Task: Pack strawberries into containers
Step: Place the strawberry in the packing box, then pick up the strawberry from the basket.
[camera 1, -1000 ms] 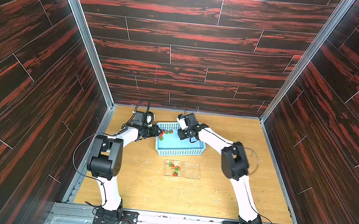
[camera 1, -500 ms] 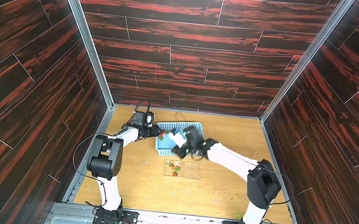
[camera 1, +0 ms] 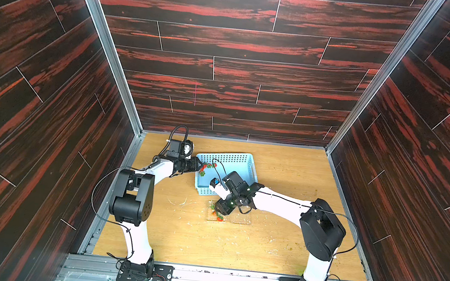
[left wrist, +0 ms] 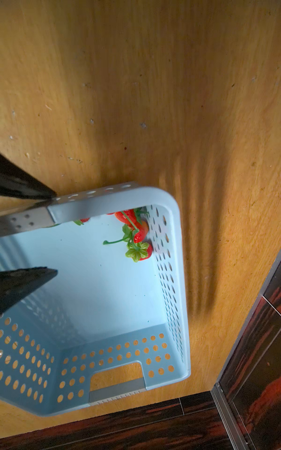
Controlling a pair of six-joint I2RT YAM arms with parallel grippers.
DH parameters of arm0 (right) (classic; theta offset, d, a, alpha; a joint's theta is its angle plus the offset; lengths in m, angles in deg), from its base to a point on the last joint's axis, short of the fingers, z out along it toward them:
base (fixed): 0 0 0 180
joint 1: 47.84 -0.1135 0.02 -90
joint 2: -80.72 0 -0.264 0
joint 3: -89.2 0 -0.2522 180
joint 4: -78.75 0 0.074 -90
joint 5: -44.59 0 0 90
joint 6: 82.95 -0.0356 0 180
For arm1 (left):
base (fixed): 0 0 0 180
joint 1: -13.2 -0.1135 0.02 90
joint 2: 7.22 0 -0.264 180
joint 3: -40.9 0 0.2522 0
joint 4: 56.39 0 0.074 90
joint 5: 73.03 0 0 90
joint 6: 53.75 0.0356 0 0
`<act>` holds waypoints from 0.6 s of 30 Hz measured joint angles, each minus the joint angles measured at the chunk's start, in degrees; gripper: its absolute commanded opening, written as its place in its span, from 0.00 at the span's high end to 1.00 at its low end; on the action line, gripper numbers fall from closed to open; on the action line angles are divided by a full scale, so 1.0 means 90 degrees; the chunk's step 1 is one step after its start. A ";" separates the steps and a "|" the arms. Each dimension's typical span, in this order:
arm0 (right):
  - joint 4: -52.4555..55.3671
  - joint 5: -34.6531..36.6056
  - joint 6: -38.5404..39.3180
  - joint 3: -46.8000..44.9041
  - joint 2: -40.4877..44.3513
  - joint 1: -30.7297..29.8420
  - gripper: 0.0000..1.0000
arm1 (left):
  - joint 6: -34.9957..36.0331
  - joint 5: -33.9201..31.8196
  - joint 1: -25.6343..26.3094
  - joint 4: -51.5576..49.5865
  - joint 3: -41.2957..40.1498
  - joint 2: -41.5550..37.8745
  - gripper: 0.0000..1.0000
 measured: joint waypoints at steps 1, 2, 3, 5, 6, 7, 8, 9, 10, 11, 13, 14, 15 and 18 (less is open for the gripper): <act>0.0002 0.0019 0.0015 0.0114 0.0000 0.0036 0.46 | 0.0000 0.0000 0.0000 -0.0002 0.0000 0.0000 0.53; 0.0010 0.0027 0.0017 0.0245 0.0000 0.0087 0.46 | 0.0000 0.0002 0.0000 -0.0002 0.0000 0.0000 0.53; 0.0024 0.0039 0.0039 0.0437 -0.0012 0.0172 0.46 | 0.0000 0.0002 0.0000 0.0000 0.0000 0.0000 0.53; 0.0044 0.0121 0.0109 0.0969 -0.0119 0.0369 0.45 | 0.0000 0.0002 0.0000 0.0000 0.0000 0.0000 0.55; 0.0051 0.0216 0.0155 0.1362 -0.0277 0.0469 0.45 | -0.0002 0.0005 0.0000 0.0000 0.0000 0.0000 0.56; 0.0019 0.0311 0.0209 0.1792 -0.0500 0.0556 0.45 | -0.0002 0.0005 0.0000 0.0000 0.0000 0.0000 0.56; 0.0015 0.0398 0.0243 0.2208 -0.0741 0.0634 0.45 | -0.0002 0.0002 0.0000 0.0000 0.0000 0.0000 0.56; 0.0015 0.0466 0.0270 0.2684 -0.1059 0.0716 0.45 | 0.0000 0.0007 0.0000 -0.0002 0.0000 0.0000 0.56; 0.0024 0.0544 0.0277 0.3079 -0.1343 0.0780 0.45 | 0.0000 0.0015 0.0002 -0.0002 0.0000 0.0000 0.57; 0.0068 0.0639 0.0267 0.3619 -0.1775 0.0855 0.45 | 0.0000 0.0017 0.0000 -0.0002 0.0000 0.0000 0.57; 0.0257 0.0867 0.0253 0.4624 -0.2572 0.0954 0.45 | 0.0000 0.0027 0.0000 -0.0005 0.0002 0.0000 0.57; 0.0389 0.1008 0.0240 0.5175 -0.3036 0.0998 0.44 | -0.0002 0.0034 0.0000 -0.0007 0.0007 0.0000 0.58; 0.0554 0.1115 0.0226 0.5697 -0.3468 0.1035 0.44 | -0.0002 0.0041 0.0000 -0.0007 0.0012 0.0000 0.58; 0.1073 0.1263 0.0136 0.6861 -0.4464 0.1103 0.42 | 0.0000 0.0051 0.0000 -0.0007 0.0036 0.0000 0.58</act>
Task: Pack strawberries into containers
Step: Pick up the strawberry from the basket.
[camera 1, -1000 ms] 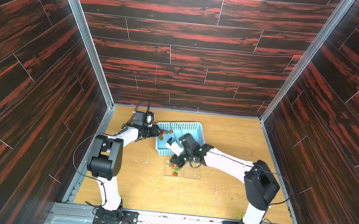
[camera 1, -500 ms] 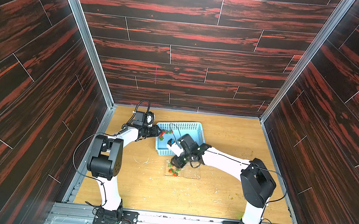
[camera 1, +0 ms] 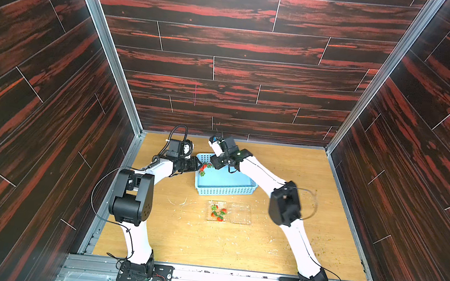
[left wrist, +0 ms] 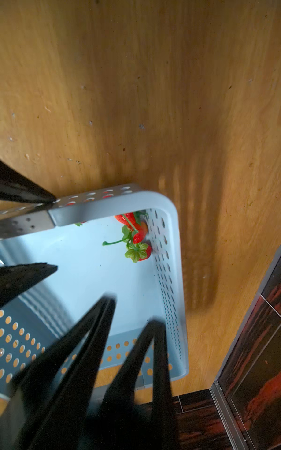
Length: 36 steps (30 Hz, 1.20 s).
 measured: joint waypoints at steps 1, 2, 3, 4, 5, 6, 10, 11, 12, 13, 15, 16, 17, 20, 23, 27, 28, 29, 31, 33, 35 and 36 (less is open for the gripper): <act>0.0143 0.0010 -0.0027 0.0270 -0.0221 0.0010 0.42 | 0.0000 0.0000 0.0000 0.0000 0.0005 0.0000 0.58; 0.0270 0.0015 -0.0056 0.0493 -0.0418 0.0012 0.41 | 0.0000 0.0002 0.0000 -0.0002 0.0007 0.0000 0.58; 0.0393 0.0012 -0.0095 0.0682 -0.0580 0.0012 0.40 | 0.0000 0.0002 0.0000 -0.0002 0.0007 0.0000 0.58; 0.0471 0.0000 -0.0148 0.0765 -0.0668 0.0012 0.39 | 0.0000 0.0002 0.0000 -0.0002 0.0007 0.0000 0.58; 0.0537 -0.0022 -0.0211 0.0799 -0.0736 0.0012 0.39 | 0.0000 0.0002 0.0000 -0.0002 0.0010 0.0000 0.58; 0.0573 -0.0041 -0.0279 0.0823 -0.0765 0.0024 0.37 | 0.0000 0.0005 0.0000 -0.0002 0.0010 0.0000 0.58; 0.0522 -0.0236 -0.0602 0.0906 -0.0877 0.0075 0.34 | 0.0000 0.0012 0.0000 -0.0002 0.0012 0.0000 0.59; 0.0495 -0.0299 -0.0692 0.0925 -0.0911 0.0112 0.33 | 0.0002 0.0012 0.0000 -0.0002 0.0012 0.0000 0.59; 0.0469 -0.0359 -0.0760 0.0957 -0.0947 0.0143 0.33 | 0.0002 0.0015 0.0000 -0.0002 0.0012 0.0000 0.59; 0.0420 -0.0432 -0.0835 0.0971 -0.0984 0.0185 0.33 | 0.0005 0.0022 0.0000 -0.0005 0.0012 0.0000 0.59; 0.0389 -0.0614 -0.0976 0.1037 -0.1071 0.0272 0.32 | 0.0007 0.0036 0.0000 -0.0034 0.0036 0.0000 0.59; 0.0369 -0.0738 -0.1064 0.1071 -0.1112 0.0321 0.32 | 0.0010 0.0046 0.0000 -0.0041 0.0056 0.0000 0.59; 0.0359 -0.0882 -0.1166 0.1120 -0.1154 0.0374 0.32 | 0.0010 0.0049 0.0000 -0.0046 0.0073 0.0000 0.59; 0.0318 -0.1243 -0.1401 0.1166 -0.1178 0.0512 0.32 | 0.0029 0.0053 0.0000 -0.0061 0.0107 0.0000 0.59; 0.0274 -0.1474 -0.1532 0.1192 -0.1178 0.0607 0.35 | 0.0036 0.0058 0.0002 -0.0090 0.0119 0.0000 0.58; 0.0221 -0.1683 -0.1664 0.1212 -0.1178 0.0634 0.42 | 0.0049 0.0092 0.0000 -0.0097 0.0119 0.0000 0.59; 0.0214 -0.1732 -0.1681 0.1224 -0.1180 0.0629 0.44 | 0.0049 0.0100 0.0000 -0.0097 0.0119 0.0000 0.59; 0.0206 -0.1787 -0.1707 0.1251 -0.1185 0.0619 0.45 | 0.0049 0.0100 0.0000 -0.0100 0.0119 0.0000 0.59; 0.0160 -0.1906 -0.1756 0.1319 -0.1205 0.0605 0.46 | 0.0051 0.0102 0.0000 -0.0100 0.0119 0.0000 0.59; 0.0083 -0.2042 -0.1787 0.1384 -0.1236 0.0605 0.47 | 0.0049 0.0107 0.0000 -0.0097 0.0119 0.0000 0.59; 0.0027 -0.2142 -0.1846 0.1418 -0.1275 0.0602 0.49 | 0.0046 0.0124 0.0002 -0.0097 0.0119 0.0002 0.59; 0.0022 -0.2183 -0.1877 0.1421 -0.1290 0.0600 0.49 | 0.0046 0.0131 0.0002 -0.0095 0.0119 0.0007 0.59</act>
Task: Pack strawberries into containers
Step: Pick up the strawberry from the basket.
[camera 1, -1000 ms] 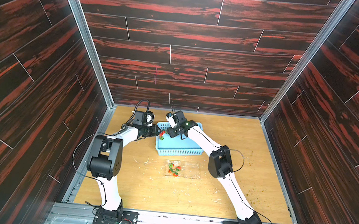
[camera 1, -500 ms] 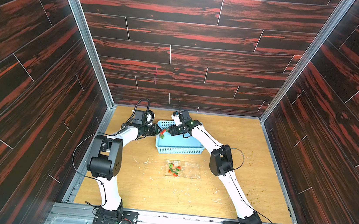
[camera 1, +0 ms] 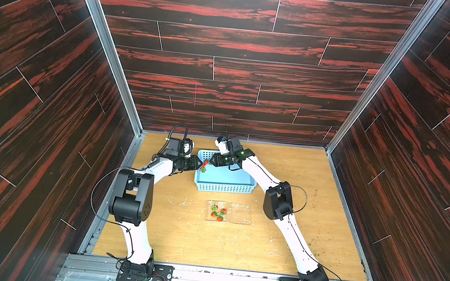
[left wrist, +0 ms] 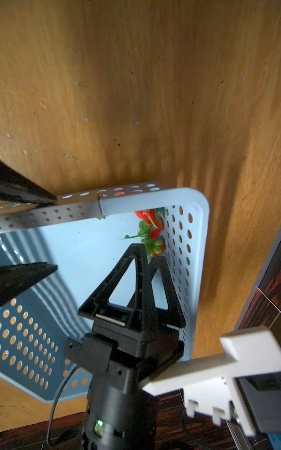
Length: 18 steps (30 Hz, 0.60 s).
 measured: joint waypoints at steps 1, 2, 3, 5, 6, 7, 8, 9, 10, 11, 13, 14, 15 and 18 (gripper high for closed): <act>0.0002 -0.0032 -0.0022 0.0000 -0.0010 0.0000 0.49 | -0.0002 0.0015 0.0000 0.0007 0.0000 0.0007 0.60; 0.0002 -0.0058 -0.0044 0.0002 -0.0029 -0.0002 0.47 | -0.0002 0.0024 0.0000 0.0010 0.0000 0.0022 0.61; 0.0000 -0.0080 -0.0063 0.0010 -0.0053 -0.0002 0.45 | -0.0012 0.0034 0.0000 0.0010 0.0000 0.0032 0.61; 0.0017 -0.0109 -0.0107 0.0024 -0.0104 -0.0002 0.43 | -0.0032 0.0044 0.0002 0.0012 0.0000 0.0053 0.63; 0.0034 -0.0126 -0.0141 0.0024 -0.0138 0.0000 0.43 | -0.0041 0.0046 0.0005 0.0022 0.0000 0.0066 0.65; 0.0032 -0.0153 -0.0165 0.0027 -0.0175 0.0000 0.43 | -0.0049 0.0056 0.0007 0.0029 0.0000 0.0078 0.67; 0.0005 -0.0189 -0.0170 0.0029 -0.0194 0.0002 0.43 | -0.0066 0.0056 0.0010 0.0032 0.0000 0.0092 0.69; -0.0027 -0.0211 -0.0189 0.0032 -0.0197 0.0005 0.43 | -0.0075 0.0058 0.0010 0.0032 0.0000 0.0107 0.71; -0.0015 -0.0233 -0.0214 0.0041 -0.0197 0.0005 0.43 | -0.0075 0.0066 0.0010 0.0044 0.0000 0.0121 0.73; -0.0022 -0.0240 -0.0233 0.0041 -0.0197 0.0005 0.44 | -0.0087 0.0063 0.0017 0.0046 0.0000 0.0124 0.76; -0.0022 -0.0262 -0.0265 0.0041 -0.0197 0.0005 0.45 | -0.0102 0.0080 0.0024 0.0053 0.0000 0.0124 0.84; -0.0024 -0.0265 -0.0284 0.0041 -0.0197 0.0005 0.45 | -0.0124 0.0075 0.0034 0.0068 0.0000 0.0124 0.86; -0.0024 -0.0265 -0.0316 0.0041 -0.0197 0.0005 0.46 | -0.0134 0.0075 0.0039 0.0102 0.0000 0.0124 0.89; -0.0024 -0.0308 -0.0389 0.0041 -0.0197 0.0005 0.48 | -0.0153 0.0058 0.0046 0.0153 0.0000 0.0124 0.97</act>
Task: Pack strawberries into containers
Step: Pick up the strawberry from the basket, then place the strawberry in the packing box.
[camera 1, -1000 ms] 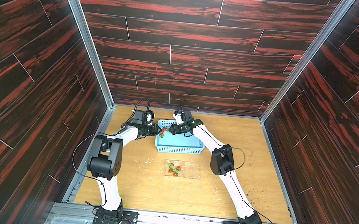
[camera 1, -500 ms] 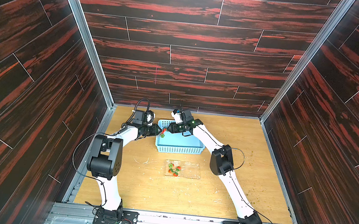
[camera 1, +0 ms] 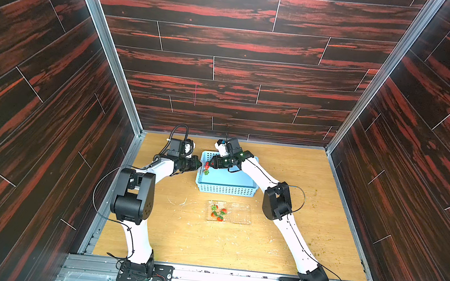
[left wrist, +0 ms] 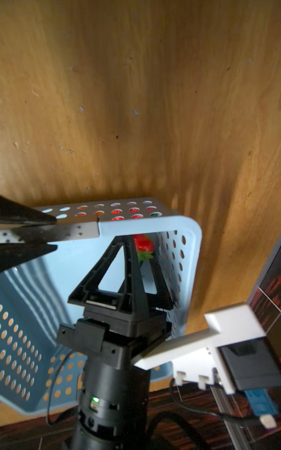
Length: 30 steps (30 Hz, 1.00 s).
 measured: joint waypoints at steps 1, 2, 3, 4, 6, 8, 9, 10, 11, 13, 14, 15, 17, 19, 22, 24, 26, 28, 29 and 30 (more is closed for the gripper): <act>0.0002 -0.0015 -0.0027 0.0000 0.0000 -0.0005 0.50 | -0.0005 0.0000 0.0002 0.0000 0.0000 0.0000 0.99; 0.0002 -0.0029 -0.0051 0.0000 0.0000 -0.0007 0.50 | -0.0002 0.0000 0.0005 0.0000 0.0000 0.0000 1.00; 0.0002 -0.0046 -0.0070 0.0000 0.0000 -0.0007 0.52 | 0.0000 0.0000 0.0010 0.0002 0.0000 0.0000 1.00; 0.0007 -0.0061 -0.0085 0.0000 0.0000 -0.0005 0.54 | 0.0000 0.0002 0.0015 0.0005 0.0000 0.0000 1.00; 0.0044 -0.0073 -0.0104 -0.0007 0.0000 -0.0005 0.58 | 0.0012 0.0000 0.0024 0.0010 0.0000 0.0000 1.00; 0.0034 -0.0075 -0.0085 -0.0080 0.0002 -0.0005 0.64 | 0.0017 -0.0002 0.0036 0.0007 0.0000 0.0000 1.00; -0.0041 -0.0090 -0.0070 -0.0153 0.0012 -0.0005 0.67 | 0.0017 -0.0005 0.0036 0.0002 0.0000 0.0000 1.00; -0.0117 -0.0095 -0.0068 -0.0243 0.0044 -0.0005 0.70 | 0.0017 -0.0007 0.0036 0.0000 0.0000 0.0000 1.00; -0.0204 -0.0087 -0.0051 -0.0376 0.0100 0.0000 0.74 | 0.0015 -0.0007 0.0036 0.0000 0.0000 0.0000 1.00; -0.0274 -0.0073 -0.0044 -0.0583 0.0202 0.0010 0.78 | 0.0017 -0.0015 0.0036 0.0000 0.0000 0.0000 1.00; -0.0294 -0.0083 -0.0044 -0.0651 0.0233 0.0015 0.79 | 0.0022 -0.0019 0.0036 0.0000 0.0000 0.0000 1.00; -0.0318 -0.0080 -0.0049 -0.0709 0.0277 0.0019 0.80 | 0.0036 -0.0027 0.0041 0.0000 0.0000 0.0000 1.00; -0.0321 -0.0058 -0.0041 -0.0889 0.0403 0.0017 0.81 | 0.0053 -0.0029 0.0049 0.0000 0.0000 0.0000 1.00; -0.0306 -0.0019 -0.0007 -0.1171 0.0590 0.0017 0.81 | 0.0073 -0.0036 0.0058 0.0000 0.0000 0.0000 1.00; -0.0306 0.0066 0.0070 -0.1802 0.1005 0.0017 0.81 | 0.0107 -0.0049 0.0073 0.0000 0.0000 0.0000 1.00; -0.0301 0.0124 0.0121 -0.2239 0.1328 0.0017 0.81 | 0.0112 -0.0070 0.0078 -0.0002 0.0000 0.0000 1.00; -0.0316 0.0172 0.0197 -0.2701 0.1717 0.0017 0.80 | 0.0112 -0.0083 0.0078 -0.0002 0.0000 0.0000 1.00; -0.0347 0.0209 0.0262 -0.3094 0.2103 0.0017 0.79 | 0.0112 -0.0092 0.0078 -0.0005 0.0000 0.0000 1.00; -0.0396 0.0223 0.0284 -0.3291 0.2305 0.0017 0.79 | 0.0112 -0.0095 0.0078 -0.0005 0.0000 0.0000 1.00; -0.0440 0.0238 0.0316 -0.3463 0.2477 0.0017 0.78 | 0.0112 -0.0097 0.0078 -0.0005 0.0000 0.0000 1.00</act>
